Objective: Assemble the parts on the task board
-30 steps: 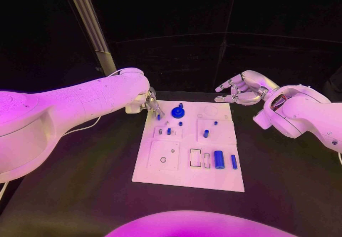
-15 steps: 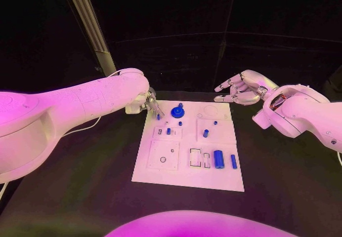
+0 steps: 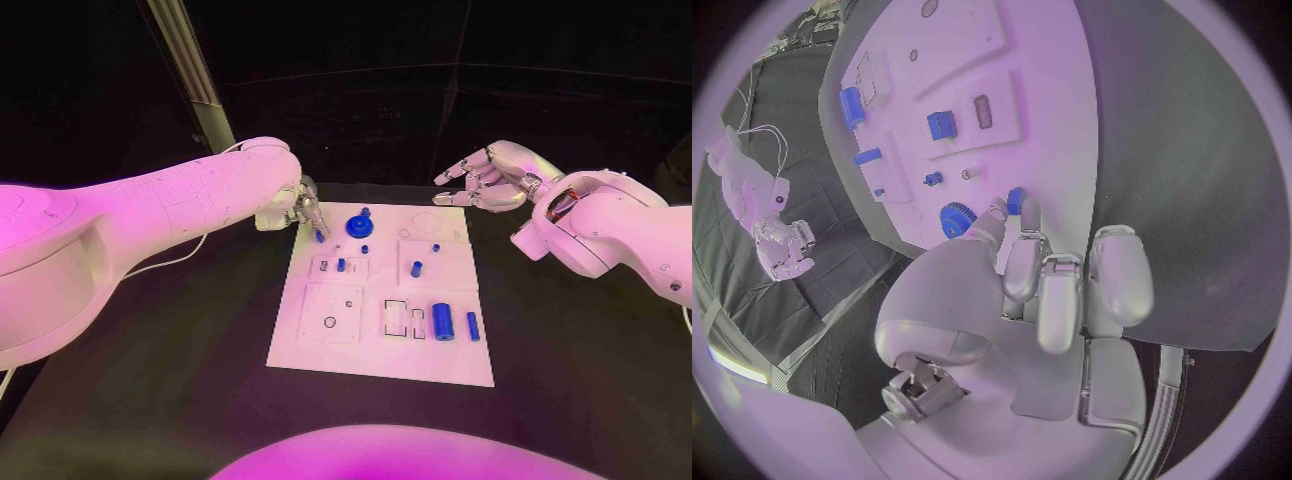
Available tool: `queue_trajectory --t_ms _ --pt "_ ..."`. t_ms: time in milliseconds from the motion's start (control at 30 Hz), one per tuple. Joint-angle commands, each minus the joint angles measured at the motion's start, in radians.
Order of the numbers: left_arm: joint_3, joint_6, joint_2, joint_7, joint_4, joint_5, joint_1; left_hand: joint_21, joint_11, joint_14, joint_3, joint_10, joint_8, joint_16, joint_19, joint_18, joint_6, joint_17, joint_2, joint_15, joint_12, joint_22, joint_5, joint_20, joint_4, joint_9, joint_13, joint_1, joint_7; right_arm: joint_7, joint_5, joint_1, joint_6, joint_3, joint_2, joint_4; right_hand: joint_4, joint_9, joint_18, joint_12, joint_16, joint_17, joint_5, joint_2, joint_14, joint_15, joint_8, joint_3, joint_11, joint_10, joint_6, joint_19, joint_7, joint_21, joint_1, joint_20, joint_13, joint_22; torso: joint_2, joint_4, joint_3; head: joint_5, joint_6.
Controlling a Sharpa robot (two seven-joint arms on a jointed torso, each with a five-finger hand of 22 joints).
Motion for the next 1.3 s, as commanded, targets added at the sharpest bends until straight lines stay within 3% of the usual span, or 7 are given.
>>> queue_trajectory --t_ms 33,267,500,900,1033,1200,1300 --pt "0.001 -0.011 -0.003 0.027 0.006 0.031 0.001 -0.005 -0.009 0.090 0.028 0.004 0.012 0.002 0.001 0.001 0.000 0.192 0.039 -0.005 -0.003 0.003 -0.007 -0.007 -0.035 0.009 0.062 0.060 -0.004 0.002 -0.001 0.002 0.008 0.001 0.001 0.001 0.006 0.002 0.016 0.001 -0.003 0.001 0.004 0.001 0.017 -0.001 -0.004 -0.001 0.000 -0.002 0.002 -0.002 0.001 -0.005 -0.006 0.002 0.001 0.001 0.000 0.0004 -0.0003 0.000 -0.002" --pt "0.001 -0.083 -0.024 0.025 0.026 0.064 0.001 -0.006 -0.002 0.091 0.096 0.007 0.036 0.003 -0.001 0.001 -0.005 0.193 0.047 0.002 -0.008 0.004 -0.007 -0.002 -0.107 0.034 0.058 0.036 0.004 0.003 -0.001 0.002 0.008 0.001 0.001 -0.001 0.006 0.002 0.016 0.003 -0.003 0.001 0.004 0.002 0.017 -0.001 -0.004 -0.001 0.000 -0.001 0.002 -0.002 0.001 -0.005 -0.007 0.002 0.003 0.001 0.000 0.0009 -0.0002 -0.001 -0.004" --pt "0.001 -0.182 -0.082 0.017 0.103 0.074 0.002 -0.005 -0.002 0.091 0.134 0.010 0.053 0.002 0.001 0.001 -0.006 0.192 0.047 0.002 -0.009 0.009 -0.007 -0.001 -0.147 0.050 0.057 0.006 0.004 0.002 -0.001 0.002 0.008 0.001 -0.001 -0.004 0.006 0.002 0.016 0.003 -0.003 0.001 0.004 0.002 0.017 -0.001 -0.004 -0.001 0.000 -0.001 0.002 -0.002 0.001 -0.005 -0.007 0.002 0.003 0.001 -0.001 0.0027 0.0003 -0.010 -0.003" --pt "-0.001 -0.352 -0.212 0.043 0.321 0.067 -0.002 0.001 -0.003 0.092 0.177 0.016 0.070 0.005 0.009 -0.001 -0.005 0.196 0.045 0.000 -0.004 0.020 -0.006 -0.002 -0.190 0.069 0.059 -0.030 0.003 0.002 -0.001 0.002 0.008 0.000 -0.001 -0.011 0.007 0.002 0.016 0.003 -0.003 0.001 0.003 0.002 0.017 -0.001 -0.004 -0.001 0.000 -0.001 0.002 -0.001 0.001 -0.005 -0.008 0.002 0.002 0.001 -0.001 0.0017 0.0007 -0.004 -0.002" --pt "-0.002 -0.397 -0.252 0.055 0.397 0.030 -0.014 0.006 -0.004 0.092 0.184 0.017 0.075 0.006 0.013 -0.002 -0.003 0.198 0.043 -0.001 -0.004 0.026 -0.006 -0.003 -0.196 0.073 0.058 -0.036 0.002 -0.002 -0.001 0.002 0.016 0.000 0.000 -0.016 0.007 0.002 0.016 0.003 -0.003 0.001 0.003 0.002 0.017 -0.001 -0.004 -0.001 0.000 -0.001 0.002 -0.001 0.001 -0.005 -0.008 0.002 0.002 0.001 -0.001 0.0035 -0.0002 0.000 -0.006" --pt "-0.012 -0.434 -0.289 0.049 0.469 0.009 -0.028 0.007 -0.004 0.092 0.189 0.017 0.078 0.006 0.014 -0.003 -0.002 0.198 0.041 -0.002 -0.005 0.028 -0.006 -0.003 -0.199 0.076 0.058 -0.037 0.001 -0.009 -0.001 0.002 0.024 0.000 0.002 -0.022 0.008 0.002 0.016 0.002 -0.004 0.000 0.002 0.001 0.017 -0.001 -0.004 -0.002 0.000 -0.002 0.003 -0.002 0.001 -0.007 -0.011 0.002 0.000 0.000 0.000 0.0114 -0.0009 -0.005 -0.007" --pt "-0.018 -0.443 -0.304 0.040 0.498 -0.014 -0.034 0.008 -0.004 0.092 0.190 0.017 0.078 0.007 0.015 -0.003 -0.002 0.198 0.040 -0.003 -0.005 0.029 -0.006 -0.004 -0.199 0.076 0.058 -0.037 0.001 -0.010 -0.001 0.002 0.026 0.000 0.002 -0.023 0.008 0.002 0.016 0.002 -0.004 0.000 0.002 0.001 0.017 -0.001 -0.004 -0.002 0.000 -0.002 0.003 -0.002 0.001 -0.007 -0.011 0.002 0.000 0.000 0.000 0.0097 -0.0010 -0.005 -0.006"
